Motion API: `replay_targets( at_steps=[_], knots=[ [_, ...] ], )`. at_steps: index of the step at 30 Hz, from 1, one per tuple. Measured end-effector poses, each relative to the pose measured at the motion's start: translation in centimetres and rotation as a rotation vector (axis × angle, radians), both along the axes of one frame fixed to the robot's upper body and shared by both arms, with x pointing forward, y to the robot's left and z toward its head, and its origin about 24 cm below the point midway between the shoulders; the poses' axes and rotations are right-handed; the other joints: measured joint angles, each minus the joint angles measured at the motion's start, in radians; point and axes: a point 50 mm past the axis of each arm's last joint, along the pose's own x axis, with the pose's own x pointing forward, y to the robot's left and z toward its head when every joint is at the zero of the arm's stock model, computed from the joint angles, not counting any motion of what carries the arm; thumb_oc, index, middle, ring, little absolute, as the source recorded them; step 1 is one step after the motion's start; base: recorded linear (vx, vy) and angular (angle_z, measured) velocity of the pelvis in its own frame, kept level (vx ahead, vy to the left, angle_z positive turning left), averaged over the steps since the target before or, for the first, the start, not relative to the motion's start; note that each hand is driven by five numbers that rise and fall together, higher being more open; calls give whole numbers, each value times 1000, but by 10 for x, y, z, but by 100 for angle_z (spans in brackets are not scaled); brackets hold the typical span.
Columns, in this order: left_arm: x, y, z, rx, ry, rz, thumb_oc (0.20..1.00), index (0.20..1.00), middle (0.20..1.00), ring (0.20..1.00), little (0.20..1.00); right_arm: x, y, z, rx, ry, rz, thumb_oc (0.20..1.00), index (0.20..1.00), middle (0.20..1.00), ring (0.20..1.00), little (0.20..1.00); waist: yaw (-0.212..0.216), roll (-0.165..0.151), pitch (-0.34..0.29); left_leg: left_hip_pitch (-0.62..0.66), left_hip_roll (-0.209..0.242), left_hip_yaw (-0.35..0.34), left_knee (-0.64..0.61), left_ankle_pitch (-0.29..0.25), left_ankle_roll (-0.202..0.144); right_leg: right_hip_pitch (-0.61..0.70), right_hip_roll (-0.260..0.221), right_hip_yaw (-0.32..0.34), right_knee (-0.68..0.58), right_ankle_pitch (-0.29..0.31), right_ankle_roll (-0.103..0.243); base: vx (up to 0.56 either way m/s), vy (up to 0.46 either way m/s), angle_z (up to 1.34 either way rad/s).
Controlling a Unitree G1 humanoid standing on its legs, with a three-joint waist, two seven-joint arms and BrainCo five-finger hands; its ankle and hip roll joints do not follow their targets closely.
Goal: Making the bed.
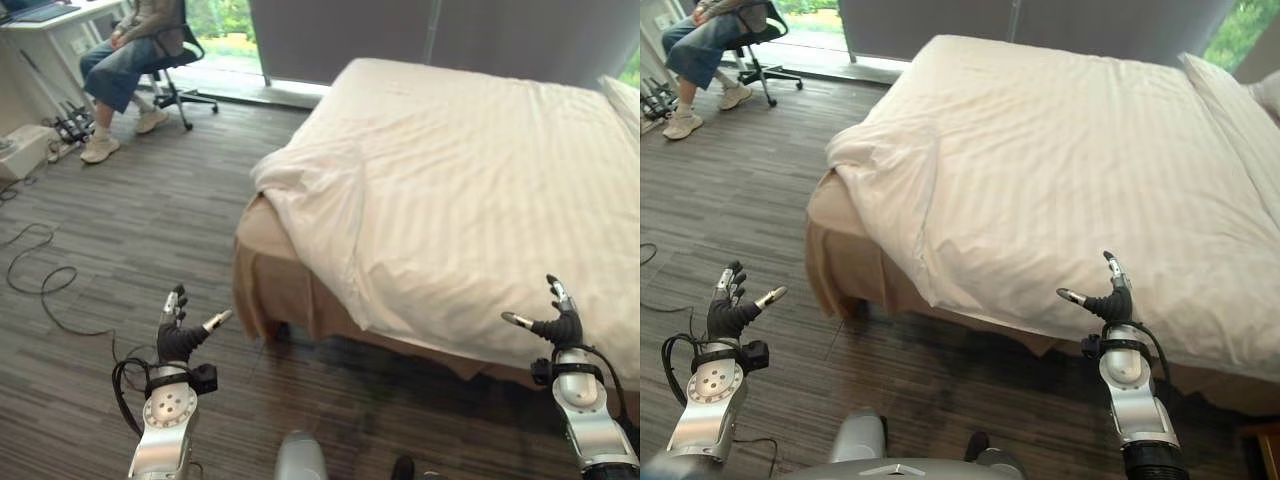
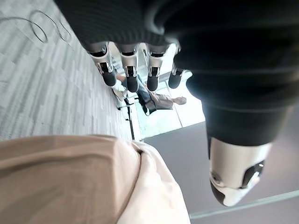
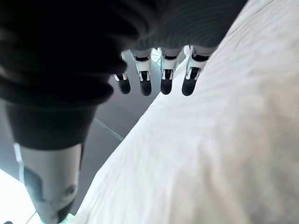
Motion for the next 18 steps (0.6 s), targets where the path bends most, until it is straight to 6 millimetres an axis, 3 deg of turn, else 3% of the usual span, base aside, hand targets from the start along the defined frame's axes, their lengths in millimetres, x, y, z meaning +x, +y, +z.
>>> replay_targets(
  at_steps=[2, 4, 5, 7, 8, 10, 11, 12, 14, 16, 18],
  knots=[
    [9, -6, 4, -4, -19, -22, 1000, 1000, 1000, 1000, 1000, 4, -5, -1, -4, 9, -16, 1000, 1000, 1000, 1000, 1000, 2, 13, 23, 16, -32, -74, -212, 15, 12, 39, 6, 16, -80, 34, 15, 268, 365, -23],
    [13, -10, 6, -6, -35, -30, 1000, 1000, 1000, 1000, 1000, 8, -8, 3, -16, 0, -17, 1000, 1000, 1000, 1000, 1000, 9, 50, 39, 17, -31, -123, -251, 24, 1, 62, 18, 34, -83, 29, 36, 225, 376, -40],
    [14, -10, 6, -3, -34, -22, 1000, 1000, 1000, 1000, 1000, 8, -6, 2, -10, 0, -16, 1000, 1000, 1000, 1000, 1000, 10, 53, 41, 21, -34, -114, -231, 96, 31, 80, 12, 49, -83, 21, 54, 228, 404, -48],
    [16, -6, 13, 50, -45, -21, 1000, 1000, 1000, 1000, 1000, 5, -3, -2, -3, 11, -9, 1000, 1000, 1000, 1000, 1000, 20, 17, 39, 19, -83, -80, -188, 115, 59, 80, -43, 69, -82, -4, 62, 255, 420, -43],
    [17, -2, 17, 68, -50, -13, 1000, 1000, 1000, 1000, 1000, 5, -1, -3, 7, 7, -11, 1000, 1000, 1000, 1000, 1000, 17, -12, 34, 19, -105, -61, -166, 114, 66, 72, -72, 79, -77, -23, 39, 243, 376, -65],
    [15, 10, 26, 160, -44, 1, 1000, 1000, 1000, 1000, 1000, 10, 13, -5, 49, -10, 7, 1000, 1000, 1000, 1000, 1000, 24, -27, 27, 40, -129, -4, -145, 84, 136, 48, -122, 114, -16, -40, 31, 162, 277, -91],
    [16, 16, 35, 203, -61, 9, 1000, 1000, 1000, 1000, 1000, 10, 17, -8, 62, -2, 19, 1000, 1000, 1000, 1000, 1000, 20, -30, 29, 62, -131, 23, -152, 77, 152, 42, -129, 107, 9, 21, 56, 90, 172, -84],
    [15, 22, 48, 257, -92, 27, 1000, 1000, 1000, 1000, 1000, 9, 19, -10, 67, 8, 30, 1000, 1000, 1000, 1000, 1000, 25, -26, 27, 85, -121, 54, -171, 77, 156, 32, -137, 84, 31, 42, 90, 77, 134, -78],
    [16, 37, 76, 372, -156, 74, 1000, 1000, 1000, 1000, 1000, 7, 23, -13, 63, 23, 46, 1000, 1000, 1000, 1000, 1000, 22, -26, 25, 126, -108, 85, -213, 77, 161, 15, -123, 55, 19, 64, 124, 79, 116, -62],
    [24, 49, 108, 513, -206, 102, 1000, 1000, 1000, 1000, 1000, 4, 26, -18, 69, 47, 58, 1000, 1000, 1000, 1000, 1000, 0, -58, 3, 136, -106, 115, -245, 89, 166, 1, -115, 32, -9, 94, 157, 109, 110, -27],
    [29, 71, 134, 664, -190, 162, 1000, 1000, 1000, 1000, 1000, 6, 31, -21, 75, 69, 97, 1000, 1000, 1000, 1000, 1000, -1, -89, -18, 158, -104, 162, -248, 83, 147, 16, -107, -3, -52, 92, 150, 156, 110, -59]
  ],
)
